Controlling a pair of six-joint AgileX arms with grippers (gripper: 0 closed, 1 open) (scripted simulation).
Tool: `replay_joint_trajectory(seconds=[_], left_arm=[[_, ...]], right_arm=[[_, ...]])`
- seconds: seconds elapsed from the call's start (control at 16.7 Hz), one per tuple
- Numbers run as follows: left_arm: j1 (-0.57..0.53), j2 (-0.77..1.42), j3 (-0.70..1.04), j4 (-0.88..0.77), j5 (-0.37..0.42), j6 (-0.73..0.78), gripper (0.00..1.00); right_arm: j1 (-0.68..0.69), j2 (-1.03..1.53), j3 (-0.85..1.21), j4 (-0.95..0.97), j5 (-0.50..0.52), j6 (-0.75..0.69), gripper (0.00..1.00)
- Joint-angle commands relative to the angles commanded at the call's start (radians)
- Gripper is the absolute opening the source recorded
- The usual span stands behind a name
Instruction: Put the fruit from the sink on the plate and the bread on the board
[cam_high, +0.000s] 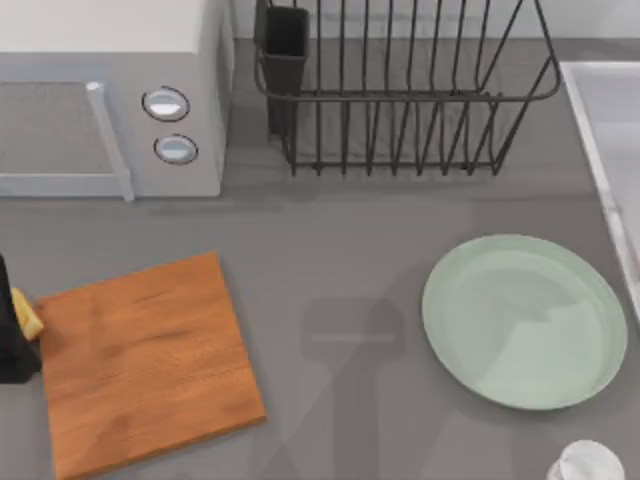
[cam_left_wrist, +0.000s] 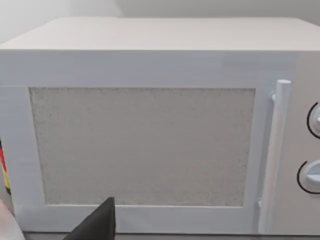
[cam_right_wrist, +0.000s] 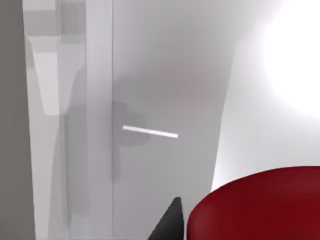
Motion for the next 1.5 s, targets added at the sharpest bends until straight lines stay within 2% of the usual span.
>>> replay_joint_trajectory(seconds=[0.36, 0.78, 1.08, 1.38, 1.5], left_arm=[[0.0, 0.0, 0.0, 0.0, 0.0, 0.0, 1.0], [0.0, 0.0, 0.0, 0.0, 0.0, 0.0, 1.0], [0.0, 0.0, 0.0, 0.0, 0.0, 0.0, 1.0], [0.0, 0.0, 0.0, 0.0, 0.0, 0.0, 1.0], [0.0, 0.0, 0.0, 0.0, 0.0, 0.0, 1.0]], right_arm=[[0.27, -0.051, 0.05, -0.056, -0.014, 0.23, 0.0], [0.51, -0.097, 0.083, -0.25, 0.002, 0.495, 0.0], [0.567, -0.139, 0.076, -0.381, 0.025, 0.594, 0.0], [0.569, -0.142, 0.076, -0.39, 0.027, 0.599, 0.0], [0.569, -0.142, 0.076, -0.39, 0.027, 0.599, 0.15]])
